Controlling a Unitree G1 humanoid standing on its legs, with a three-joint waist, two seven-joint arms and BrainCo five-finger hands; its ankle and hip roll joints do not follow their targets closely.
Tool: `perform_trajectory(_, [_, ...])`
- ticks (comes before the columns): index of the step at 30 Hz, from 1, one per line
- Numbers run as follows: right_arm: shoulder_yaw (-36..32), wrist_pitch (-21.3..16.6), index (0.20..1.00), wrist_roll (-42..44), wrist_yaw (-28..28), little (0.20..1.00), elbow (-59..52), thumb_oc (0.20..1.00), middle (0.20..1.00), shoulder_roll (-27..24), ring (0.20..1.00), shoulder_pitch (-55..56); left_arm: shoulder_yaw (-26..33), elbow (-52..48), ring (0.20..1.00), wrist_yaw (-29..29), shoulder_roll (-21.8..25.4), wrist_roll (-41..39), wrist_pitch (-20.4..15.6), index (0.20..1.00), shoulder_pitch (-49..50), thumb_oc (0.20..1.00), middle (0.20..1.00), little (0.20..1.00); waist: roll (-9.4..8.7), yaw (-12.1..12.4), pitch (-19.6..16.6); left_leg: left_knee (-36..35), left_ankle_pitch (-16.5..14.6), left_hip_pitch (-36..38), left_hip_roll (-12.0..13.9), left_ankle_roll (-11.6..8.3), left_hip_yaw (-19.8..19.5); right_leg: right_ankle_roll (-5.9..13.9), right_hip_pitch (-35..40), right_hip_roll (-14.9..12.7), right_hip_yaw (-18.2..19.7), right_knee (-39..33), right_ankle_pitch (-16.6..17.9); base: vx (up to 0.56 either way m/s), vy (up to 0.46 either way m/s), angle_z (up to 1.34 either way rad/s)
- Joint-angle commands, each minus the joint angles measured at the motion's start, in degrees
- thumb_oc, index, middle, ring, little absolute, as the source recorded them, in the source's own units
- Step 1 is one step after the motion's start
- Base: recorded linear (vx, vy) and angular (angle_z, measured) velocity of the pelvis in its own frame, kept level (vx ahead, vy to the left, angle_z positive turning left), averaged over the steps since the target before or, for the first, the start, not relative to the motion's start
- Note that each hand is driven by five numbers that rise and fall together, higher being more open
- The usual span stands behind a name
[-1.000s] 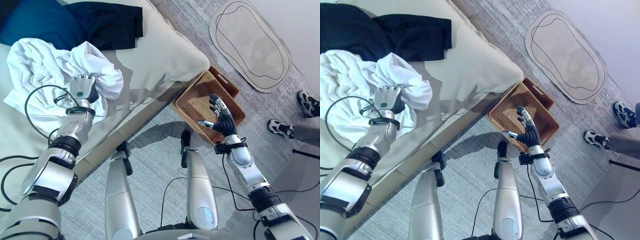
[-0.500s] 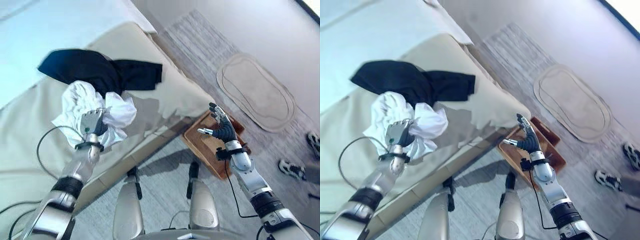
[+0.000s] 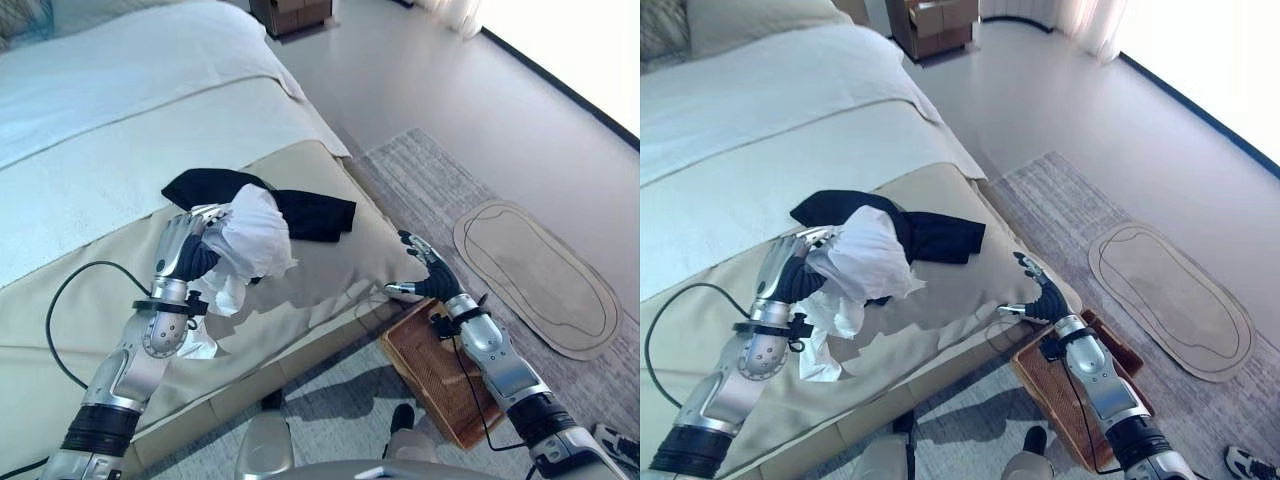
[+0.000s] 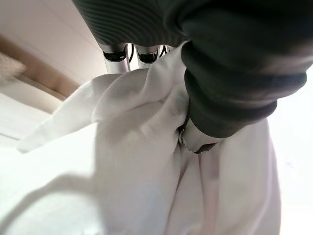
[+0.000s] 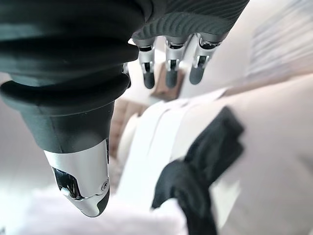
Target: Pick up clothes into the bucket
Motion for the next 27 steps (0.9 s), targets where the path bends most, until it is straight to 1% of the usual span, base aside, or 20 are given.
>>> perform_trajectory(1, [4.4,-1.7,1.000,0.1,2.4,1.000,-4.8,1.000,1.000,0.3,1.000,-5.4,-0.3,-5.2,0.200,-3.4,0.5,-11.1,-5.9,0.200,-6.6,0.200,0.200,0.200,0.15,0.5,-3.9,0.6,-2.8,1.9,1.5,-0.24,0.5,-2.43,-4.7,2.6,0.3,-0.4,4.2,0.04,-0.023,-0.05])
perform_trajectory(2, [4.5,-1.6,1.000,0.1,2.4,1.000,-4.8,1.000,1.000,0.4,1.000,-5.5,-0.3,-5.3,0.200,-3.6,0.6,-11.3,-5.8,0.200,-6.6,0.200,0.200,0.200,0.15,0.5,-3.8,0.5,-2.8,2.0,1.5,-0.25,0.6,-2.44,-4.6,2.6,0.3,-0.4,4.2,0.08,-0.042,-0.04])
perform_trajectory(3, [6.6,-1.3,1.000,0.4,3.8,1.000,-5.6,1.000,1.000,1.2,1.000,-6.9,-1.4,-6.7,0.200,-5.0,0.4,-14.3,-5.9,0.200,-8.3,0.200,0.200,0.200,0.28,0.6,-4.5,0.2,-2.8,2.8,1.6,-0.35,0.7,-2.56,-3.9,2.8,0.2,-0.5,3.9,0.05,-0.023,-0.01])
perform_trajectory(4, [6.6,-1.3,1.000,0.4,3.9,1.000,-5.6,1.000,1.000,1.2,1.000,-6.9,-1.3,-6.7,0.200,-5.2,0.5,-14.4,-5.9,0.200,-8.4,0.200,0.200,0.200,0.28,0.6,-4.5,0.1,-2.8,2.9,1.7,-0.37,0.7,-2.56,-3.8,2.9,0.2,-0.5,3.9,0.08,-0.042,0.02])
perform_trajectory(5, [8.5,-0.9,1.000,-0.2,5.0,1.000,-5.9,1.000,1.000,1.7,1.000,-7.6,-2.4,-7.0,0.200,-5.6,0.3,-14.8,-5.8,0.200,-9.9,0.200,0.200,0.200,0.33,0.6,-5.2,-0.4,-2.7,3.8,1.8,-0.41,0.8,-2.63,-3.0,3.0,0.1,-0.8,3.7,0.04,-0.023,0.04])
perform_trajectory(7, [9.0,-0.8,1.000,-0.8,5.1,1.000,-5.7,1.000,1.000,1.9,1.000,-7.6,-2.6,-6.7,0.200,-5.2,0.3,-13.6,-5.4,0.200,-10.7,0.200,0.200,0.200,0.35,0.5,-5.4,-0.7,-2.7,4.3,1.9,-0.46,0.8,-2.65,-2.5,3.2,0.0,-1.0,3.6,0.06,-0.023,0.02])
perform_trajectory(8, [9.6,-0.6,1.000,-2.6,5.3,1.000,-5.9,1.000,1.000,1.8,1.000,-7.2,-2.5,-6.6,0.200,-4.8,0.5,-12.6,-4.9,0.200,-12.0,0.200,0.200,0.200,0.52,0.4,-6.1,-1.1,-2.7,4.9,2.0,-0.58,1.0,-2.67,-2.0,3.4,-0.2,-1.3,3.5,0.06,-0.017,0.01])
perform_trajectory(13, [8.9,0.3,1.000,-1.2,6.3,1.000,-4.7,1.000,1.000,2.4,1.000,-3.3,-2.0,-5.3,0.200,-3.2,0.5,-12.6,-4.1,0.200,-16.2,0.200,0.200,0.200,0.80,-0.3,-7.2,-1.6,-2.8,5.9,2.1,-0.62,1.2,-2.68,-1.3,3.6,-0.3,-1.6,3.3,0.05,-0.010,0.00])
perform_trajectory(16, [7.0,0.5,1.000,-0.9,5.9,1.000,-4.8,1.000,1.000,2.1,1.000,0.1,-2.0,-5.0,0.200,-2.4,0.8,-12.0,-3.4,0.200,-19.0,0.200,0.200,0.200,1.00,-1.2,-7.9,-1.9,-3.0,6.5,2.0,-0.53,1.3,-2.59,-0.7,3.6,-0.3,-1.7,3.3,0.04,-0.004,0.01])
perform_trajectory(18, [5.6,0.6,1.000,0.5,5.6,1.000,-5.1,1.000,1.000,2.2,1.000,1.6,-2.6,-4.2,0.200,-2.1,0.4,-12.7,-3.1,0.200,-20.8,0.200,0.200,0.200,1.03,-1.6,-8.1,-2.0,-3.1,6.9,1.9,-0.44,1.4,-2.51,-0.6,3.6,-0.2,-1.8,3.3,0.04,-0.002,0.01])
perform_trajectory(19, [4.1,0.5,1.000,2.3,4.9,1.000,-5.8,1.000,1.000,2.9,1.000,2.5,-3.0,-3.7,0.200,-2.0,-0.6,-14.8,-3.0,0.200,-21.2,0.200,0.200,0.200,1.13,-2.1,-8.3,-2.0,-3.2,7.0,1.8,-0.34,1.6,-2.49,-0.5,3.5,-0.1,-1.8,3.3,0.03,0.007,-0.02])
perform_trajectory(22, [2.5,0.5,1.000,8.0,4.8,1.000,-7.3,1.000,1.000,4.5,1.000,3.3,-3.9,-3.0,0.200,-2.0,-2.1,-15.2,-2.7,0.200,-21.4,0.200,0.200,0.200,1.22,-2.6,-8.4,-2.0,-3.3,7.3,1.7,-0.21,2.0,-2.50,-0.6,3.4,0.3,-1.7,3.4,0.01,0.006,-0.06])
perform_trajectory(24, [2.5,0.4,1.000,8.8,4.8,1.000,-7.2,1.000,1.000,4.8,1.000,3.2,-4.1,-2.8,0.200,-1.9,-2.2,-15.2,-2.7,0.200,-21.3,0.200,0.200,0.200,1.24,-2.6,-8.4,-2.0,-3.3,7.3,1.6,-0.20,2.1,-2.48,-0.6,3.4,0.3,-1.7,3.4,0.01,0.005,-0.05])
perform_trajectory(25, [2.1,0.3,1.000,10.4,4.1,1.000,-7.7,1.000,1.000,5.5,1.000,3.1,-4.7,-2.5,0.200,-1.9,-2.9,-16.1,-2.6,0.200,-21.4,0.200,0.200,0.200,1.27,-2.9,-8.4,-2.0,-3.4,7.4,1.6,-0.13,2.2,-2.47,-0.7,3.4,0.5,-1.7,3.4,0.01,0.001,-0.05])
perform_trajectory(27, [2.0,0.4,1.000,12.1,4.4,1.000,-8.2,1.000,1.000,5.8,1.000,3.2,-4.9,-2.2,0.200,-2.0,-2.8,-16.2,-2.5,0.200,-21.8,0.200,0.200,0.200,1.30,-2.9,-8.5,-1.9,-3.5,7.5,1.6,-0.09,2.3,-2.43,-0.8,3.4,0.6,-1.6,3.4,0.00,-0.001,-0.03])
